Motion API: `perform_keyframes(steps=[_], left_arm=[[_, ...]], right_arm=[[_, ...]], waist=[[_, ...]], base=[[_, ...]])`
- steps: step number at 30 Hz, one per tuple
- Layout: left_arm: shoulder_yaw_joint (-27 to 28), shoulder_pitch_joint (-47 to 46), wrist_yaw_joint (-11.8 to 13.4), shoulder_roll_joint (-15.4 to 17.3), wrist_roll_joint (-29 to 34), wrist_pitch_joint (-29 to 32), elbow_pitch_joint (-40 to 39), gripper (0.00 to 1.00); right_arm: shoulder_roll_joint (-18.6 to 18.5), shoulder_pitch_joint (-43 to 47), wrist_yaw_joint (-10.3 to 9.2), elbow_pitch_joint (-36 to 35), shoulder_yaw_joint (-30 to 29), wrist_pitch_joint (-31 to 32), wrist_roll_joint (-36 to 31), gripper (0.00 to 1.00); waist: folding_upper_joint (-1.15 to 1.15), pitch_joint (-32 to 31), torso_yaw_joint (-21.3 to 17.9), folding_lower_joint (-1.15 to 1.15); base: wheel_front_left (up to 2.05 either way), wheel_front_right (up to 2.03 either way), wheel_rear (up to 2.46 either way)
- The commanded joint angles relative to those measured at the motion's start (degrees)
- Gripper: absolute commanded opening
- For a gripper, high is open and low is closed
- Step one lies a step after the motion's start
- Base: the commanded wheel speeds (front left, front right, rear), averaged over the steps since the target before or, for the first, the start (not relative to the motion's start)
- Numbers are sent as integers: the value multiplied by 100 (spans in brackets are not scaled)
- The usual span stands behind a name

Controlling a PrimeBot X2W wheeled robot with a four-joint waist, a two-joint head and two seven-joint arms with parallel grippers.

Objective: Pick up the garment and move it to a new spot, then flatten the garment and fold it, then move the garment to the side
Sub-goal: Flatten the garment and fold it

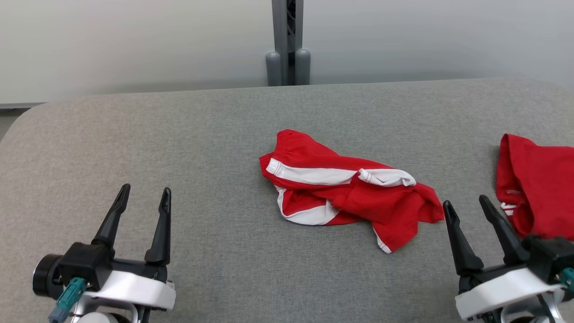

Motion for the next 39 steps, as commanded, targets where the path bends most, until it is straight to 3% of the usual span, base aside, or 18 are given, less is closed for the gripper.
perform_keyframes(steps=[1, 17, 23, 24, 25, 26, 32, 36, 39], left_arm=[[-17, -135, 15, 17, 30, 12, -18, 100], [-356, -443, -172, -156, -2, -129, 99, 100], [-434, -611, -242, -273, -37, -243, 316, 100], [-436, -628, -250, -286, -42, -265, 352, 100], [-441, -631, -260, -296, -44, -273, 382, 100], [-435, -620, -254, -296, -43, -283, 408, 100], [-347, -629, -215, -270, -44, -346, 473, 100], [-267, -609, -174, -214, -34, -365, 453, 100], [-225, -640, -164, -146, -14, -376, 399, 100]], right_arm=[[-108, -120, 1, -5, 15, 52, -27, 100], [-1450, -1772, 0, 996, 1643, 1120, 330, 100], [-1734, -2353, 1, 1659, 2266, 1238, 497, 100], [-1763, -2414, 0, 1741, 2317, 1195, 514, 92], [-1762, -2460, 0, 1814, 2363, 1155, 561, 37], [-1769, -2485, 0, 1861, 2418, 1130, 580, 0], [-1873, -2352, 1, 1533, 2506, 1077, 776, 0], [-2058, -2140, 0, 685, 2655, 1437, 1179, 0], [-2476, -1967, -1, -64, 2708, 1991, 1520, 0]], waist=[[0, 28, 57, 0], [0, 530, 746, 0], [0, 695, 954, 0], [0, 706, 975, 0], [0, 717, 991, 0], [0, 723, 999, 0], [0, 751, 900, 0], [0, 765, 669, 0], [0, 803, 493, 0]], base=[[0, 0, 0], [0, 0, 0], [0, 0, 0], [0, 0, 0], [0, 0, 0], [0, 0, 0], [0, 0, 0], [0, 0, 0], [0, 0, 0]])
